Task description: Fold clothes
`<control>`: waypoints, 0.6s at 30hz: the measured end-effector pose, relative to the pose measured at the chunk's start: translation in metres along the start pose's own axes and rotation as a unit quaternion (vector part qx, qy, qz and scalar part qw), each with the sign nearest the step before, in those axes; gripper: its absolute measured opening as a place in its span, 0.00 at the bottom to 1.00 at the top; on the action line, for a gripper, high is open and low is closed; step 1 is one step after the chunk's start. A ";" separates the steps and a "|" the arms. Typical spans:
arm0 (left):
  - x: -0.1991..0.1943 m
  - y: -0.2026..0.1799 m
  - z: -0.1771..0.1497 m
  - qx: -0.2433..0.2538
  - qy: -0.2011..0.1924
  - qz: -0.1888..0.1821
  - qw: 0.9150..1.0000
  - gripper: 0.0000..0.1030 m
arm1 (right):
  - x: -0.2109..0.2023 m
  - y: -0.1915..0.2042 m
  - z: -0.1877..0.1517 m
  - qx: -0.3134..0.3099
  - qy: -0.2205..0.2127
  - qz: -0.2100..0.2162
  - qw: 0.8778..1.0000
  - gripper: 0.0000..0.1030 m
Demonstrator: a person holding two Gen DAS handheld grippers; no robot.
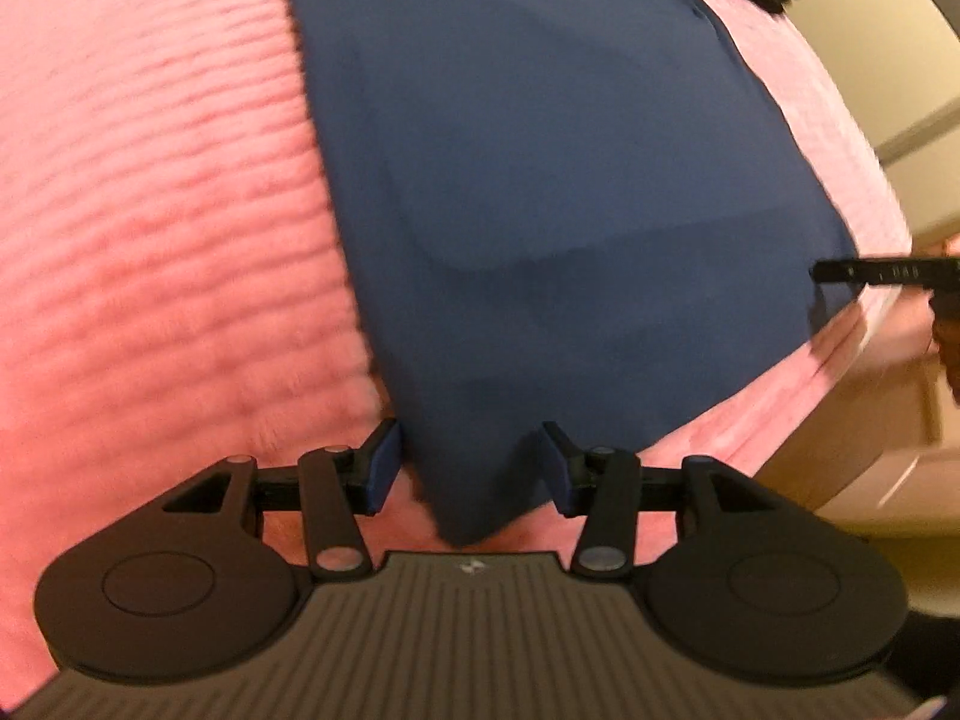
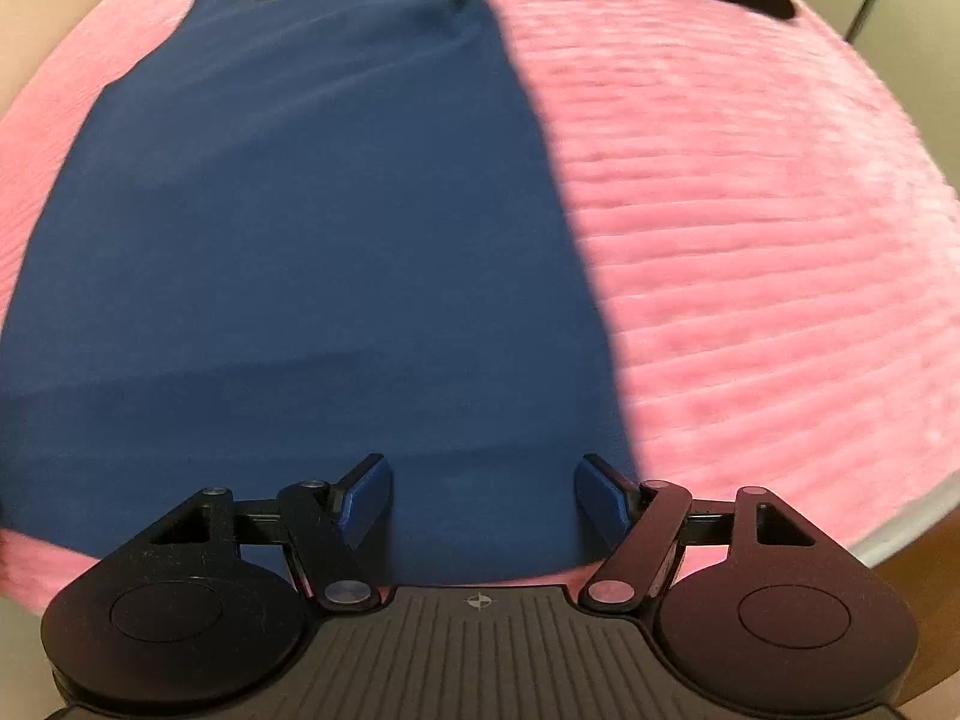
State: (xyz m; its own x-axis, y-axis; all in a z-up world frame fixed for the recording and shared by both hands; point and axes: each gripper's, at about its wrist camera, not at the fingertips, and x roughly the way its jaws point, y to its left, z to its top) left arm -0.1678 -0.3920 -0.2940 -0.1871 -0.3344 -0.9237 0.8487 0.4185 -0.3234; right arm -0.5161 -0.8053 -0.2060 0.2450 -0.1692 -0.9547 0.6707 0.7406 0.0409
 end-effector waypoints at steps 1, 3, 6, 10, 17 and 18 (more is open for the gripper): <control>0.000 0.000 -0.002 -0.009 0.000 -0.001 1.000 0.42 | 0.001 -0.008 0.001 0.003 0.004 -0.003 1.000 0.70; -0.001 -0.002 -0.007 -0.016 0.002 0.003 1.000 0.40 | 0.006 -0.026 0.004 0.006 0.017 -0.003 1.000 0.70; 0.004 0.001 -0.006 -0.025 0.014 0.007 1.000 0.32 | 0.009 -0.044 0.008 0.006 0.030 0.029 0.999 0.70; 0.003 -0.001 -0.008 -0.055 0.020 0.011 0.998 0.27 | 0.011 -0.058 0.010 0.014 0.052 0.081 0.995 0.47; 0.012 -0.010 -0.011 -0.103 0.020 0.030 0.994 0.15 | 0.010 -0.071 0.022 -0.035 0.085 0.101 0.991 0.03; 0.012 -0.011 -0.010 -0.105 0.020 0.031 0.994 0.07 | 0.007 -0.070 0.027 -0.046 0.084 0.095 0.991 0.03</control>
State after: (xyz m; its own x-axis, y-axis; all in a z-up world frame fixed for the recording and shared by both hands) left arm -0.1841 -0.3923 -0.3035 -0.1611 -0.2711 -0.9490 0.7373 0.6061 -0.2983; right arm -0.5420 -0.8758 -0.2073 0.2352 0.0851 -0.9682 0.5544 0.8065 0.2055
